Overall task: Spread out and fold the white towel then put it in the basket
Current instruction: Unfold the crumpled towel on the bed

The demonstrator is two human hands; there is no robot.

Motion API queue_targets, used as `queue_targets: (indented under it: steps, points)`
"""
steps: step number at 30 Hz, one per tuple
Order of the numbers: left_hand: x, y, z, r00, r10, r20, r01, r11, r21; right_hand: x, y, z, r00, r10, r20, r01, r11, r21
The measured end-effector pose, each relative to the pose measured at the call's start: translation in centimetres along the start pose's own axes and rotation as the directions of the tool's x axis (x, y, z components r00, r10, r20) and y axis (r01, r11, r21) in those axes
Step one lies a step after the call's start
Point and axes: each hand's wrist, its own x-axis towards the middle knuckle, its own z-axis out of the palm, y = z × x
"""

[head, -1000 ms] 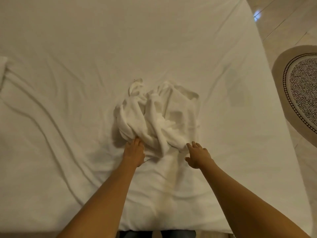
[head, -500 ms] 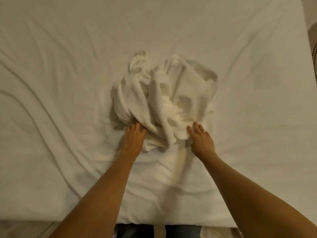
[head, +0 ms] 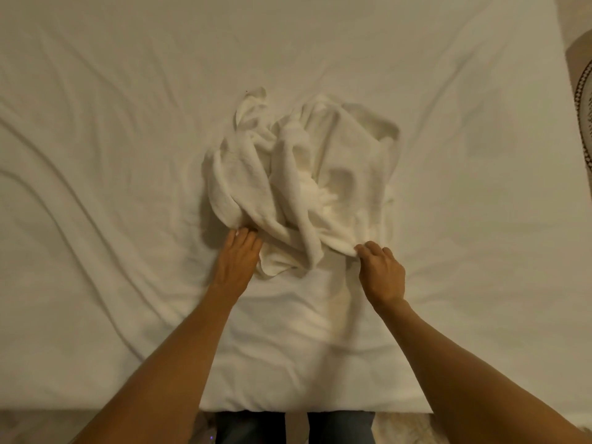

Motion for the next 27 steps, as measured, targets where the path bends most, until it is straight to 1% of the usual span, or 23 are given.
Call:
queue_targets:
  steps: [3, 5, 7, 9, 12, 14, 16, 17, 19, 22, 24, 25, 26, 27]
  points:
    - [-0.8, -0.2, -0.9, 0.999, 0.022, -0.032, -0.024, 0.997, -0.069, -0.5, -0.5, -0.2, 0.999, 0.04, 0.022, -0.042, 0.993, 0.108]
    - [-1.2, 0.0, -2.2, 0.999, -0.013, -0.051, 0.005, 0.989, -0.147, -0.5, -0.8, -0.7, 0.999, 0.052, 0.013, -0.053, 0.983, 0.174]
    - [-1.7, 0.3, -3.2, 0.996, -0.059, -0.062, 0.042, 0.969, -0.243, -0.6, -0.9, -1.3, 0.999, 0.033, 0.0, -0.033, 0.98, 0.197]
    - [-2.1, 0.3, -4.0, 0.997, -0.067, -0.042, 0.053, 0.958, -0.28, -0.5, -0.8, -2.3, 1.0, -0.02, -0.016, 0.022, 0.989, 0.145]
    - [-2.6, -0.2, -4.9, 0.999, -0.043, -0.018, 0.036, 0.962, -0.272, 0.0, -0.5, -4.2, 0.989, -0.129, -0.073, 0.129, 0.992, -0.009]
    - [-2.8, -0.7, -5.3, 1.0, -0.024, 0.011, 0.026, 0.967, -0.253, 0.5, -0.5, -5.8, 0.98, -0.173, -0.103, 0.161, 0.981, -0.111]
    - [-3.0, -1.2, -5.9, 0.998, -0.005, 0.063, 0.021, 0.965, -0.261, 1.0, -0.8, -7.3, 0.971, -0.217, -0.104, 0.195, 0.963, -0.188]
    - [-3.1, -1.5, -6.2, 0.998, 0.009, 0.069, 0.01, 0.963, -0.271, 1.2, -0.9, -7.9, 0.967, -0.238, -0.096, 0.213, 0.953, -0.216]
    - [-3.2, -1.8, -7.2, 0.995, 0.035, 0.09, -0.007, 0.955, -0.295, 1.5, -1.4, -9.1, 0.963, -0.257, -0.085, 0.228, 0.94, -0.255]
    - [-3.2, -2.5, -8.3, 0.989, 0.064, 0.13, -0.015, 0.938, -0.347, 1.9, -1.8, -10.4, 0.964, -0.245, -0.106, 0.211, 0.942, -0.261]
    - [-3.2, -2.8, -9.3, 0.972, 0.08, 0.22, -0.002, 0.942, -0.336, 2.0, -1.8, -11.1, 0.96, -0.254, -0.118, 0.218, 0.942, -0.256]
    - [-3.3, -3.0, -9.7, 0.957, 0.07, 0.283, 0.026, 0.946, -0.322, 2.1, -1.6, -11.4, 0.957, -0.264, -0.121, 0.226, 0.938, -0.261]
    - [-3.3, -3.1, -9.9, 0.955, 0.045, 0.293, 0.058, 0.941, -0.334, 2.1, -1.5, -11.7, 0.954, -0.277, -0.116, 0.238, 0.933, -0.271]
    - [-3.3, -3.2, -10.3, 0.939, 0.019, 0.343, 0.093, 0.947, -0.307, 2.2, -1.3, -12.1, 0.951, -0.29, -0.11, 0.25, 0.925, -0.285]
